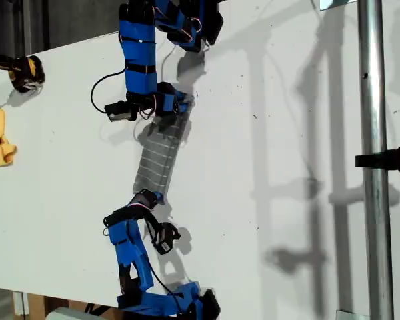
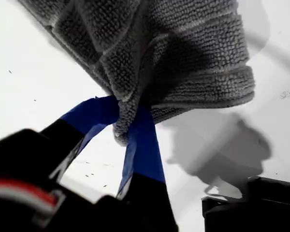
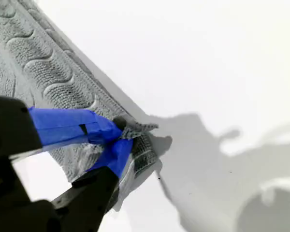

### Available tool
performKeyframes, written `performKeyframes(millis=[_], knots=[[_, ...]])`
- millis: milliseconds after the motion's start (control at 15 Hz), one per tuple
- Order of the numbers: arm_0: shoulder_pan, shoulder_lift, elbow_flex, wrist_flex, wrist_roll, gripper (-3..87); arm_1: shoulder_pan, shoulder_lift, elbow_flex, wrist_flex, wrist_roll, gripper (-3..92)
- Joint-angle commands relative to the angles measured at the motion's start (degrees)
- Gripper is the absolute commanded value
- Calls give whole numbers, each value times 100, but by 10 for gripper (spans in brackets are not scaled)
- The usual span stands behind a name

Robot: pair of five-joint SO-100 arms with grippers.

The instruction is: Grasp corners of a towel and fold twice.

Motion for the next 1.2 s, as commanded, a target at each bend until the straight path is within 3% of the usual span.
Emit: performKeyframes(millis=[0,200,267,333,467,600,800,933,1133], knots=[[-413,-264,-677,483,-18,-24,62,-97,-35,9,44,-1],[-396,18,-967,896,-44,2,105,483,-229,545,9,8],[-422,237,-940,1028,-185,161,114,703,-334,835,9,127],[-457,457,-940,1213,-246,229,123,870,-492,1116,-35,224],[-510,984,-870,1441,-378,311,123,1433,-791,1556,-88,283],[-510,1450,-861,1600,-352,333,299,2197,-861,1784,-193,360],[-536,2303,-466,1644,-387,337,853,3472,-800,2215,-246,377],[-510,3419,738,1213,-554,330,1011,4271,-519,2435,-26,377],[-387,6469,3858,176,-870,305,510,5432,9,2892,1204,366]])
